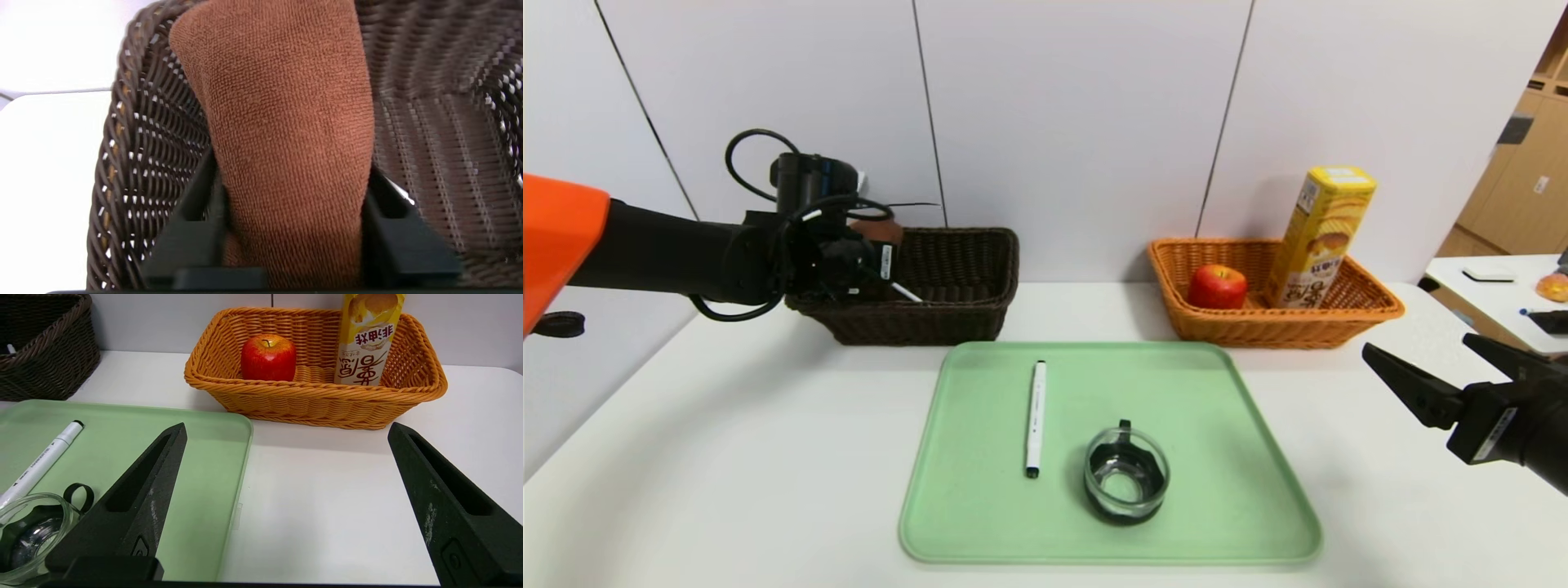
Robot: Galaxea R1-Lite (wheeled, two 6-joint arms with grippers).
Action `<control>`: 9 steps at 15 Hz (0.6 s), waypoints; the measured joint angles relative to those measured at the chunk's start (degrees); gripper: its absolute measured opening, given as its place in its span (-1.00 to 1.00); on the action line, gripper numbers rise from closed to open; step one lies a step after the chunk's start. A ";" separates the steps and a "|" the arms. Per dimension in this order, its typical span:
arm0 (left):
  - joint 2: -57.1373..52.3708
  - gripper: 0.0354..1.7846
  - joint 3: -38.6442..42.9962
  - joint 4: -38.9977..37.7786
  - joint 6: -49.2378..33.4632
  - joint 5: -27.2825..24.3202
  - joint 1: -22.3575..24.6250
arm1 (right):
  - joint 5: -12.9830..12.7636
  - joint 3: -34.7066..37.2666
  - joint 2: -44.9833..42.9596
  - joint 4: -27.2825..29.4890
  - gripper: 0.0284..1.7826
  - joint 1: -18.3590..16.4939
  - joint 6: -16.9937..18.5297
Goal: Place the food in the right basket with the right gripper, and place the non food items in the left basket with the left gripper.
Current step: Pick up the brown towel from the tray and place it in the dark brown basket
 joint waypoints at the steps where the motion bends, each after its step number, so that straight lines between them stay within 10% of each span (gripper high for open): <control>1: 0.00 0.12 -0.16 -0.69 -0.78 0.00 0.04 | 0.13 0.00 0.02 0.00 0.90 -0.02 0.00; 9: -1.24 0.62 -0.07 -0.67 -0.98 0.06 -0.11 | 0.11 -0.17 0.05 0.02 0.90 -0.05 0.00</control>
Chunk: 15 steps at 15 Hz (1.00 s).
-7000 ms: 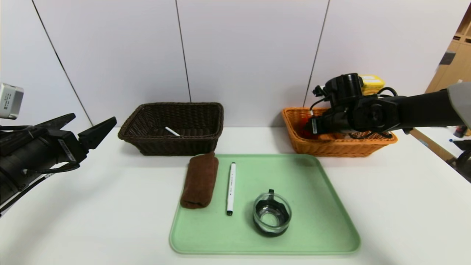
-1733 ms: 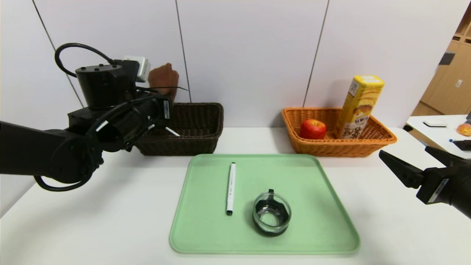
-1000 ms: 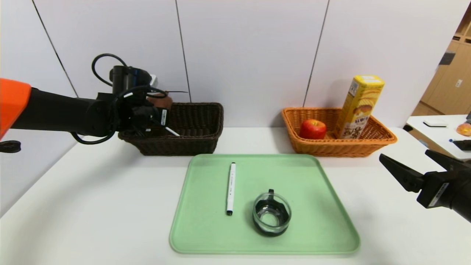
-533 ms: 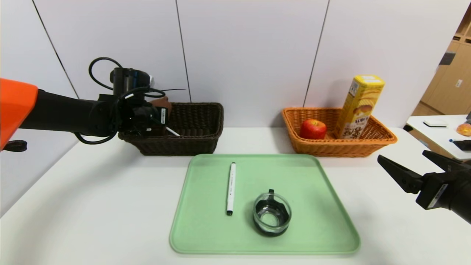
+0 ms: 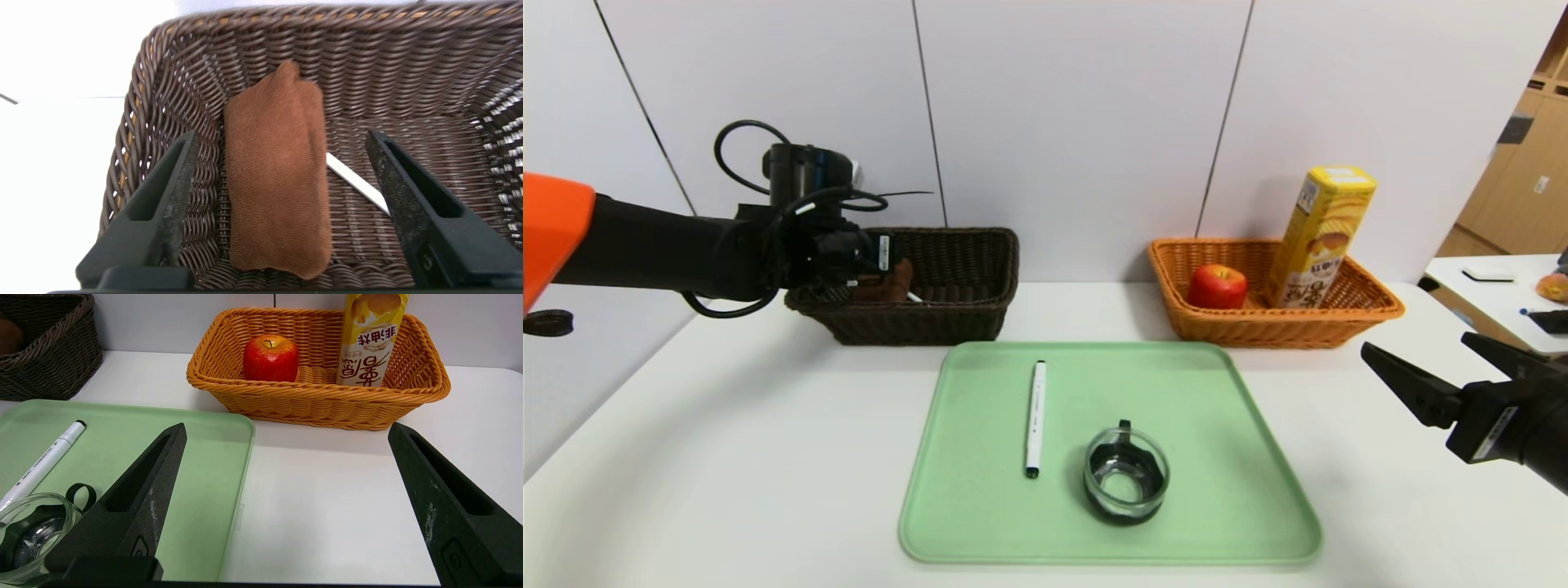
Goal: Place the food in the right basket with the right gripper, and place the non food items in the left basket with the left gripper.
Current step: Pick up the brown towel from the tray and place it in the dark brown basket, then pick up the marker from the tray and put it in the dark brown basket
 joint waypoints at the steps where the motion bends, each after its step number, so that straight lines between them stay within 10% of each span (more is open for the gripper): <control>1: -1.00 0.66 0.02 -0.07 -0.24 -0.04 -0.88 | 0.00 0.06 -0.02 0.00 0.90 0.00 0.00; 15: -12.07 0.87 20.92 0.61 -15.90 5.28 -30.12 | 1.22 -0.24 -0.55 -0.26 0.90 0.05 -1.27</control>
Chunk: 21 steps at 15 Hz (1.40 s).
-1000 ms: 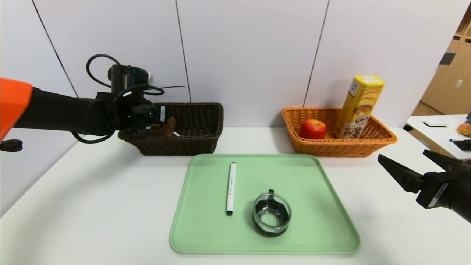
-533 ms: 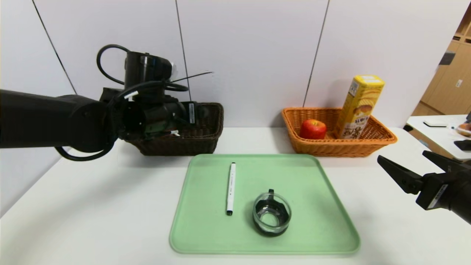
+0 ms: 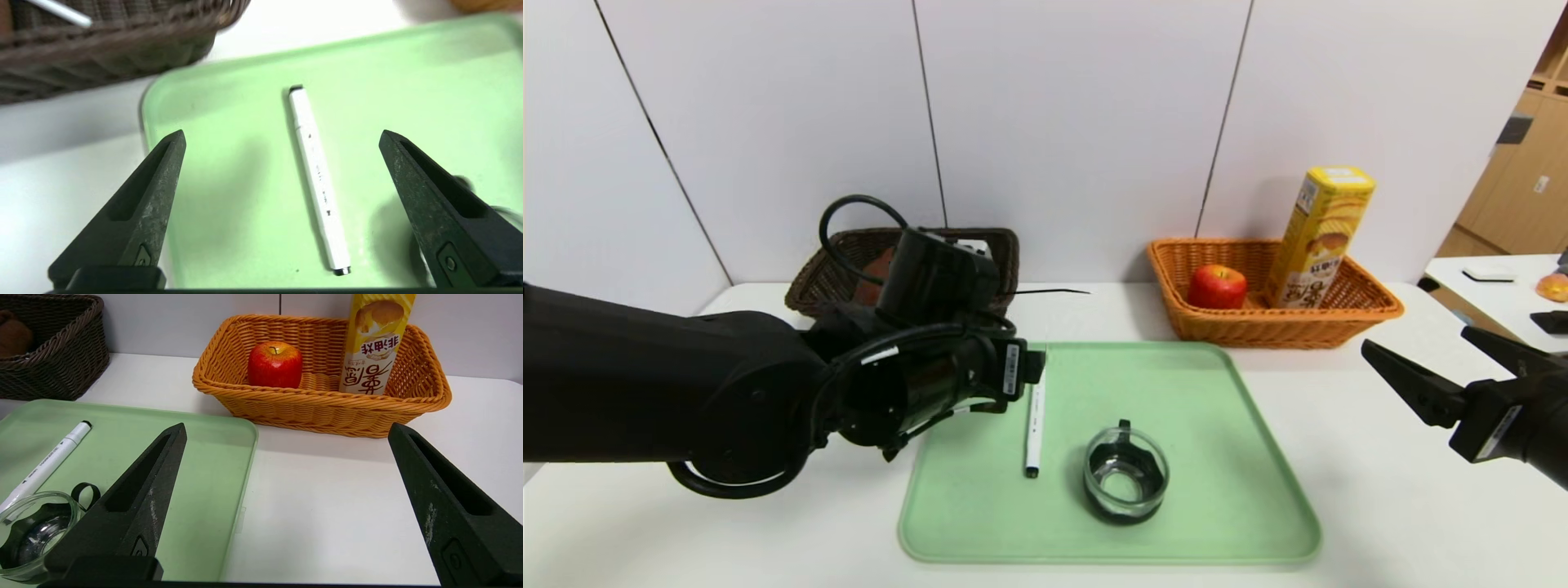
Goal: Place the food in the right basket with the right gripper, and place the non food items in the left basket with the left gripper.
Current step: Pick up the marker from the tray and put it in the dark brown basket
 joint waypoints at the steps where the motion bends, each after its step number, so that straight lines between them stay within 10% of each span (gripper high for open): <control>1: 1.15 0.87 0.33 -0.07 -0.52 0.23 -0.22 | 0.02 0.05 -0.22 0.00 0.90 0.00 -0.38; 18: 14.76 0.89 -2.32 -4.11 -0.06 3.01 -0.41 | 2.56 1.29 -1.43 -0.10 0.90 0.79 -0.60; 21: 14.98 0.38 -2.16 -4.16 -0.26 3.82 -0.37 | 2.67 1.54 -1.40 -0.10 0.90 0.79 -0.60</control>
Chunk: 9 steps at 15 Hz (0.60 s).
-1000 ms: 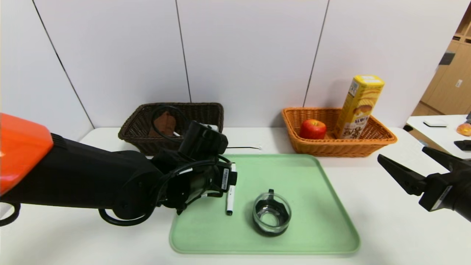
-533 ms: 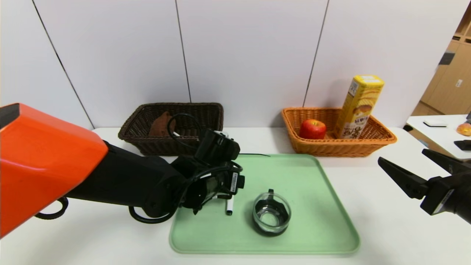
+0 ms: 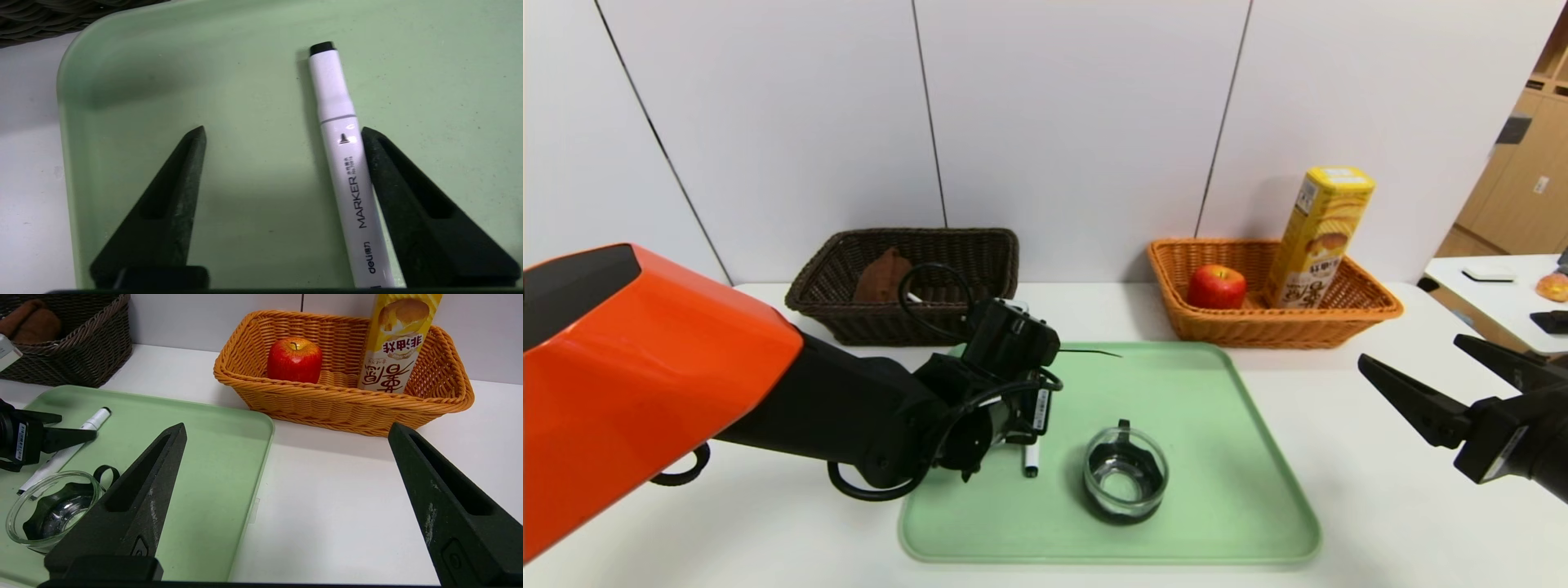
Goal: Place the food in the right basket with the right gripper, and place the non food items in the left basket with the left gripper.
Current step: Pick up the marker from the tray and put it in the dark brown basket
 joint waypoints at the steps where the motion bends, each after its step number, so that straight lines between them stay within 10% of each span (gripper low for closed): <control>1: 0.04 0.24 -0.02 0.07 0.11 0.44 0.00 | -0.02 0.02 -0.02 0.00 0.90 0.00 0.02; 5: 0.06 -0.15 -0.11 0.24 0.02 0.55 -0.02 | -0.06 0.11 -0.09 0.00 0.90 -0.07 0.00; 7: 0.04 -0.81 -0.11 0.28 0.09 0.60 -0.02 | -0.06 0.11 -0.09 0.00 0.90 -0.07 0.02; 9: -0.18 -0.81 -0.09 0.38 0.15 0.57 -0.02 | -0.06 0.17 -0.09 0.00 0.90 -0.10 0.00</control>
